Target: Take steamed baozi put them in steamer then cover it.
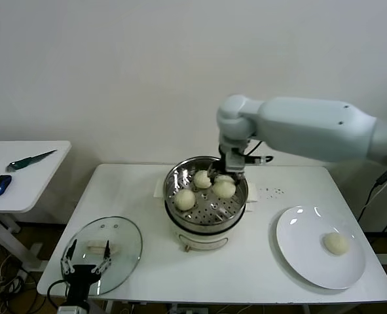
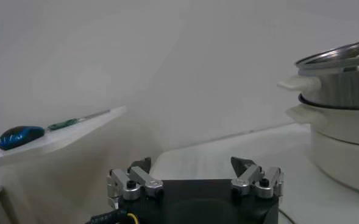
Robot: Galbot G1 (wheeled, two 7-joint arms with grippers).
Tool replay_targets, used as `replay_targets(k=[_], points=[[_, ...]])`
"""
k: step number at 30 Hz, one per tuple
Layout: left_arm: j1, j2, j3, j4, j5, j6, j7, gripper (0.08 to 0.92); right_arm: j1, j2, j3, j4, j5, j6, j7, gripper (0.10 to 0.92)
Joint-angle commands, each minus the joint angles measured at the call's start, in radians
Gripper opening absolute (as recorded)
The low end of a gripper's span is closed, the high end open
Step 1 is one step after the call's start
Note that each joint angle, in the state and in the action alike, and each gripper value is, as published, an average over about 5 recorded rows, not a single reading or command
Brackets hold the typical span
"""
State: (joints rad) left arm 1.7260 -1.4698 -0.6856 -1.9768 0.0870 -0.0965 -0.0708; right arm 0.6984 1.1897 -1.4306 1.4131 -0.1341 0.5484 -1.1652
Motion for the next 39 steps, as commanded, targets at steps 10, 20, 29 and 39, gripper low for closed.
replay_targets(k=[10, 20, 29, 39], points=[[-0.015, -0.005, 0.007, 0.02, 0.006, 0.001, 0.001, 0.823, -0.138, 0.11, 0.01, -0.004, -0.089, 0.032, 0.0, 0.704], [-0.013, -0.004, 0.003, 0.023, 0.004, 0.0, 0.001, 0.823, -0.12, 0.067, -0.002, 0.028, -0.078, 0.011, -0.012, 0.716], [-0.017, -0.002, 0.0, 0.022, 0.005, 0.0, 0.001, 0.823, -0.094, 0.029, 0.023, 0.024, -0.075, -0.004, -0.02, 0.82], [-0.013, -0.002, 0.003, 0.019, 0.009, -0.005, 0.006, 0.823, 0.128, -0.169, -0.059, -0.064, 0.128, -0.173, 0.202, 0.823]])
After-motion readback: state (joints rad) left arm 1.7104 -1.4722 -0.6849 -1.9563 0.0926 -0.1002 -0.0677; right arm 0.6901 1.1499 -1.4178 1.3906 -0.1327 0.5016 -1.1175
